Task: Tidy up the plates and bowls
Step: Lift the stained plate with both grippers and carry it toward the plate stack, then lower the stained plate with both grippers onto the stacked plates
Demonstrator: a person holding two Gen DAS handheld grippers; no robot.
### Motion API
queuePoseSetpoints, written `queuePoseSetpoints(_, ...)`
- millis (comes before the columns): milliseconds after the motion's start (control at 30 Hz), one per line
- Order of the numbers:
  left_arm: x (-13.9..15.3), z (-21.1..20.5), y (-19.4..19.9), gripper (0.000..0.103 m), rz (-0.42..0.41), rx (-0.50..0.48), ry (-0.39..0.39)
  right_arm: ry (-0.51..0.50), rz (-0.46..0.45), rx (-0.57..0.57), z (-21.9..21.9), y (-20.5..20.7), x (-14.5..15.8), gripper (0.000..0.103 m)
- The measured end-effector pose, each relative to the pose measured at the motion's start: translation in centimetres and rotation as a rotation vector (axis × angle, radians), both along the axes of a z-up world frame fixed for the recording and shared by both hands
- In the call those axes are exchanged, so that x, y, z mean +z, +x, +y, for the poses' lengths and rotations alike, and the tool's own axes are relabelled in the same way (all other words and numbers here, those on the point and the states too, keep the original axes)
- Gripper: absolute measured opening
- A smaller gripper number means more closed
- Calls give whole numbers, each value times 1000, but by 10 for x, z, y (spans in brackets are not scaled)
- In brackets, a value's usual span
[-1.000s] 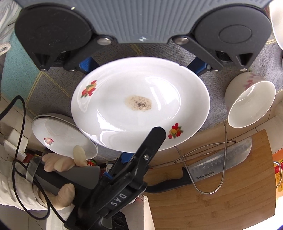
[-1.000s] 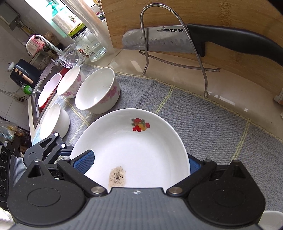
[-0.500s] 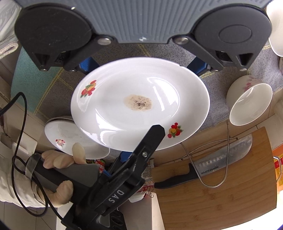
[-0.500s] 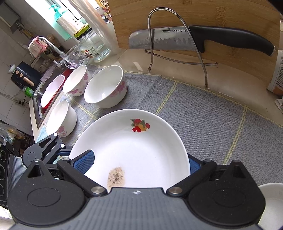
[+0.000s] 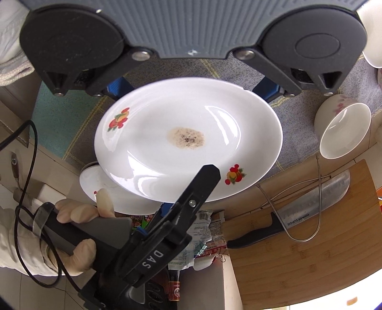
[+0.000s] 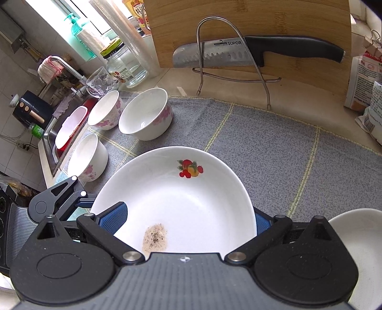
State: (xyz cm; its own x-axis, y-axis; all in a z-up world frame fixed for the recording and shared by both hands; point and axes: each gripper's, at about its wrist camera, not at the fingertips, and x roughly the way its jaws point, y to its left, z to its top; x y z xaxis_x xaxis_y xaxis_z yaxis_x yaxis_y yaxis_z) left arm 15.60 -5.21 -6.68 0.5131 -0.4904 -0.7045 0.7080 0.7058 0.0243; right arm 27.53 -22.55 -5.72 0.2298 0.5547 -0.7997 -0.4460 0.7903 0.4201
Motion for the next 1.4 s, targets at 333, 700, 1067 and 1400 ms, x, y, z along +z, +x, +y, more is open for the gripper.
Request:
queuePoseSetpoints(333, 8, -18, -4, 102, 8, -73, -7, -2, -16, -73, -26, -15, 6, 103)
queuePoseSetpoints(700, 9, -48, 1, 102, 1, -163, 0, -1, -29, -162, -61, -27, 11, 103)
queuePoseSetpoints(1067, 7, -82, 6, 102, 7, -257, 1, -8, -33, -259, -103, -41, 10, 103)
queuePoseSetpoints(1400, 1, -112, 11, 102, 15, -322, 4, -7, -32, -337, -138, -54, 6, 103)
